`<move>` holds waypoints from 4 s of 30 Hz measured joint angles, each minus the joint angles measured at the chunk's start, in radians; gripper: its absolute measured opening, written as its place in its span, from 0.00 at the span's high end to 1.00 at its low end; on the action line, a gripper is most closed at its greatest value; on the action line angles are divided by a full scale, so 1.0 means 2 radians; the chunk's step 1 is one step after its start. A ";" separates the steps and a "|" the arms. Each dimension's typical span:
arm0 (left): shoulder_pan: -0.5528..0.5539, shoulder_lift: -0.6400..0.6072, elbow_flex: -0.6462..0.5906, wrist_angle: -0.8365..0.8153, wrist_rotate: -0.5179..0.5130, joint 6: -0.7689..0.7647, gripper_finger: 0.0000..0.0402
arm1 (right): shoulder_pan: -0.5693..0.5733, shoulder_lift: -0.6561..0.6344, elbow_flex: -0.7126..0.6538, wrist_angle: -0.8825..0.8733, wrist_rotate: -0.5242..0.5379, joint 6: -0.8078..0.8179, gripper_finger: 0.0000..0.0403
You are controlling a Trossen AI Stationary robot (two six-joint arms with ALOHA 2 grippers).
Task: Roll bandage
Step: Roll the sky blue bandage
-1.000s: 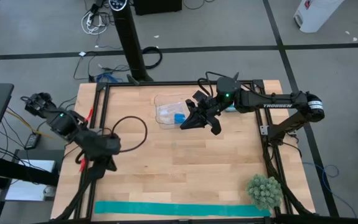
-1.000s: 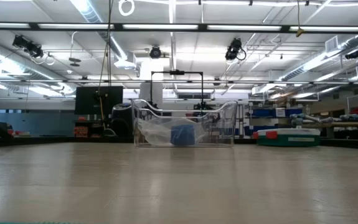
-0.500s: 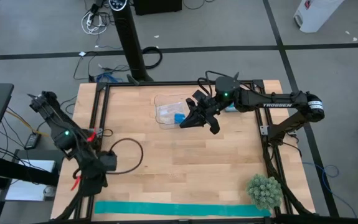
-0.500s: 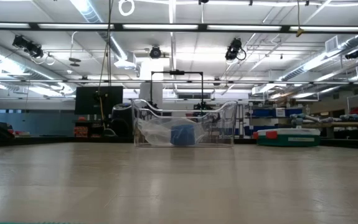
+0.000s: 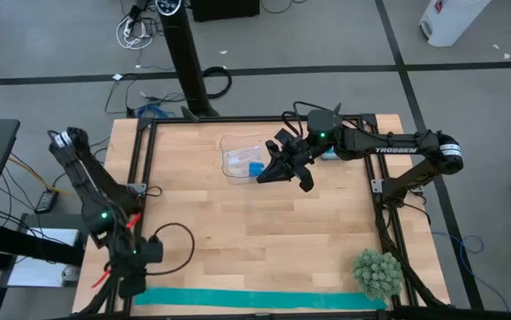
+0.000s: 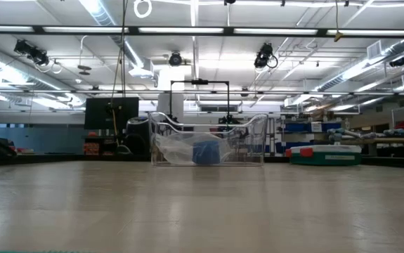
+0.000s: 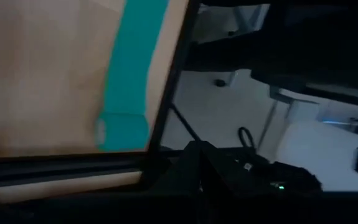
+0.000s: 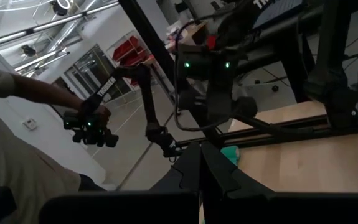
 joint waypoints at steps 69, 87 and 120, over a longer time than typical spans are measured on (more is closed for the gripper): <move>-0.022 0.104 -0.026 -0.021 0.001 0.012 0.95 | -0.019 0.000 0.000 0.010 -0.003 0.006 1.00; -0.017 0.104 0.084 -0.184 -0.004 0.058 0.95 | -0.022 0.000 0.000 0.014 -0.006 0.014 1.00; 0.099 0.263 0.139 -0.119 0.208 0.344 0.95 | -0.037 -0.001 0.000 0.024 -0.007 -0.003 1.00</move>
